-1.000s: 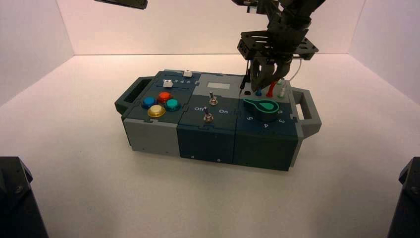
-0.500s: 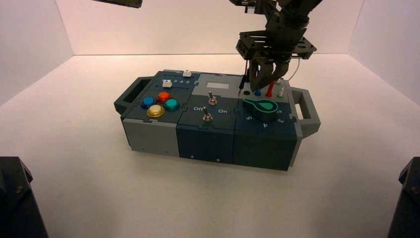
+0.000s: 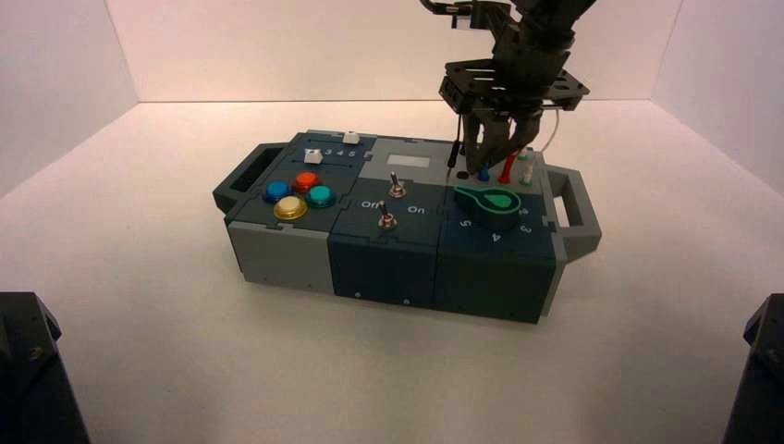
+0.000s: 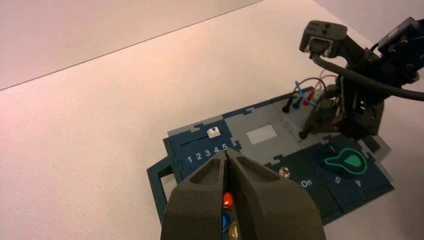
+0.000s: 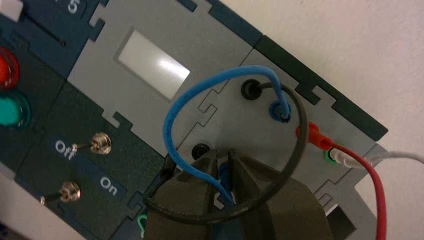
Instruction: Insert the blue wire.
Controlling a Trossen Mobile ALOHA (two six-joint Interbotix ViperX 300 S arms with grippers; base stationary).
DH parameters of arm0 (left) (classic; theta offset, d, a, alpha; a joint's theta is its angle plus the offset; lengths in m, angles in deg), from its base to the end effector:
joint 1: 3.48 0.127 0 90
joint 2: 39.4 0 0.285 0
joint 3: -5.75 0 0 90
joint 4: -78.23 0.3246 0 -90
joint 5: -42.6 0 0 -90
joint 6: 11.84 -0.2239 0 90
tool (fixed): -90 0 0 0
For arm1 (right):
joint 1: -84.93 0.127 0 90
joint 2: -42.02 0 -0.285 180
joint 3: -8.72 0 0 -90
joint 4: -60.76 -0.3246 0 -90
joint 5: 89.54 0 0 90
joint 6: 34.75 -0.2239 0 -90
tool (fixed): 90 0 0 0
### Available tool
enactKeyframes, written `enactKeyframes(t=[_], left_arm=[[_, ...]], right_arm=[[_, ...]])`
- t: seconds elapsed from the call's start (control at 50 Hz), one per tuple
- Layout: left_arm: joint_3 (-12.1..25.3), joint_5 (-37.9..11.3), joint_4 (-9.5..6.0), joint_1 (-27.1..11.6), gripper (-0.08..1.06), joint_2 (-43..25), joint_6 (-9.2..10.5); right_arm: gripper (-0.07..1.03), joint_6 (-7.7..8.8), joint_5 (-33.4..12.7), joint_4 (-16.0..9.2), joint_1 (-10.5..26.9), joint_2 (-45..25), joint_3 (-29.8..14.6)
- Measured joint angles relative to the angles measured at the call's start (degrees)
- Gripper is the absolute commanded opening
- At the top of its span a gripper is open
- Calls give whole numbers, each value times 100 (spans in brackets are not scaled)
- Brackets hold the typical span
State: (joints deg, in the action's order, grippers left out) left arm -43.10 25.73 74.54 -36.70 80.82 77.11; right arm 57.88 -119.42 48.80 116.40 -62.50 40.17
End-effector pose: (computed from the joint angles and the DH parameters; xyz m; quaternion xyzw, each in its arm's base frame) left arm 0.2876 -0.1933 0.1397 0.0646 0.2987 -0.2744 0.9118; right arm 0.2895 0.2043 -0.0459 -0.0839 0.6116 0.2128 0.7574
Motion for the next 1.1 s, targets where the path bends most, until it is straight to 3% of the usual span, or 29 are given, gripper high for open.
enactKeyframes(t=[0.24,0.42,0.72,1.1], left_arm=[[0,0,0,0,-3,18,-9],[-9,0,0,0,-3,79,-9],[-9,0,18,0,-3,158,0],[-9,0,62,35,-3,167,-9]], right_arm=[[14,-88,-466,299,53,193,9],[14,-97,-712,334,70,255,-53],[14,-105,-1600,527,149,519,-290],[14,-123,-1731,606,149,958,-35]])
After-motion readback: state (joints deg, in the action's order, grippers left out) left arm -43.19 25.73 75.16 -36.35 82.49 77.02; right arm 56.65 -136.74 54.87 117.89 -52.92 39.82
